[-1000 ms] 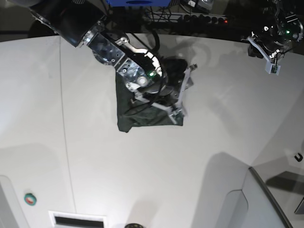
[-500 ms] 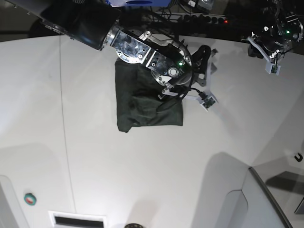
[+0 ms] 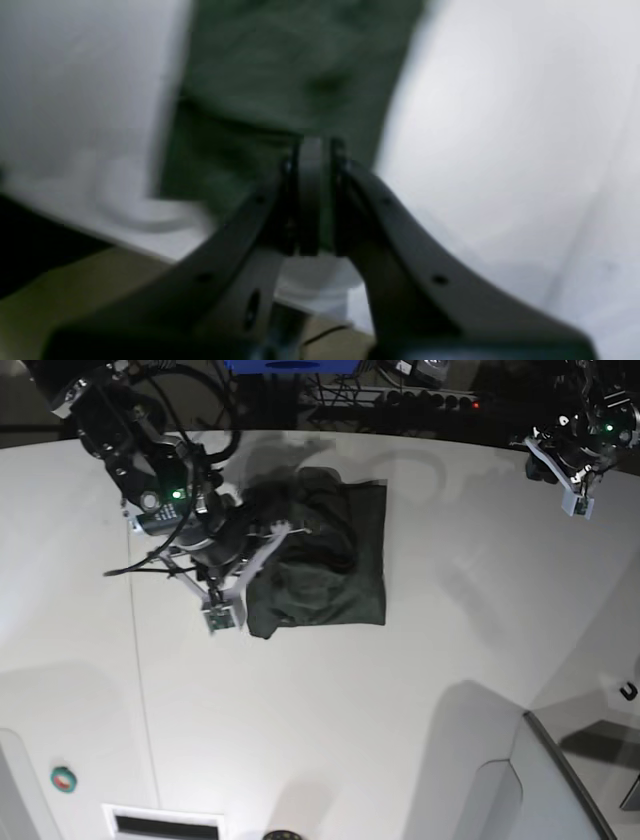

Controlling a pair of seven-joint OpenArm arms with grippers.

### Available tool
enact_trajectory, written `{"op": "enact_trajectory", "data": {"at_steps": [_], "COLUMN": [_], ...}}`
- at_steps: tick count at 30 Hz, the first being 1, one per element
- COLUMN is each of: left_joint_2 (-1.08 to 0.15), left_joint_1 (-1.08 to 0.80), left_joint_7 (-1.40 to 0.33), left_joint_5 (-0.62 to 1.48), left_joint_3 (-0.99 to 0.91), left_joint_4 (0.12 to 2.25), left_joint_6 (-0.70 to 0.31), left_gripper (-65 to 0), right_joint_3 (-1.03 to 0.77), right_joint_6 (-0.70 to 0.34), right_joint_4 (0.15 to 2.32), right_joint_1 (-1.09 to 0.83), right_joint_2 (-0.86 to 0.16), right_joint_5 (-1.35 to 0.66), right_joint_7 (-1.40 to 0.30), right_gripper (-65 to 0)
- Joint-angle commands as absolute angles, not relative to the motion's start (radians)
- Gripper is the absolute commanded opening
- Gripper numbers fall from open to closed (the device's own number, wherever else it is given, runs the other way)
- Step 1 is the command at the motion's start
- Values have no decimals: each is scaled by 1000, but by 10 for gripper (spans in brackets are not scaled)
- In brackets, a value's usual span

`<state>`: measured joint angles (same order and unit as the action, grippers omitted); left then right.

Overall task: Layout the t-shirt on the table in an organized manner, then fold the t-shirt properly
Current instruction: 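Release with the left gripper and fold the bundle over with the right gripper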

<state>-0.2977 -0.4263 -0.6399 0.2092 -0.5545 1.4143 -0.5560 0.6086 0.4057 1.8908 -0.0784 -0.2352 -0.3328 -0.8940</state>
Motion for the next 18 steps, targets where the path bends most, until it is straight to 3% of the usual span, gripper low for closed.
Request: {"op": "enact_trajectory", "data": {"at_steps": [1, 8, 18], "left_joint_2": [-312, -312, -312], "left_joint_1": [-424, -427, -438], "left_joint_7": [-625, -625, -625], "left_joint_5": [219, 219, 219], "left_joint_3": [-561, -561, -561], "left_joint_4": [1429, 1429, 1429], "left_joint_6": [-559, -559, -559], "left_gripper": [-477, -477, -477], "right_joint_3": [607, 607, 610], "right_joint_6": [372, 337, 335], "right_joint_4": [1886, 1679, 1580], "right_joint_1": [-70, -19, 39], "right_joint_2": [-226, -182, -145], "right_joint_5": [-340, -340, -340], "right_joint_7": [-871, -805, -796], "right_gripper": [-642, -648, -648]}}
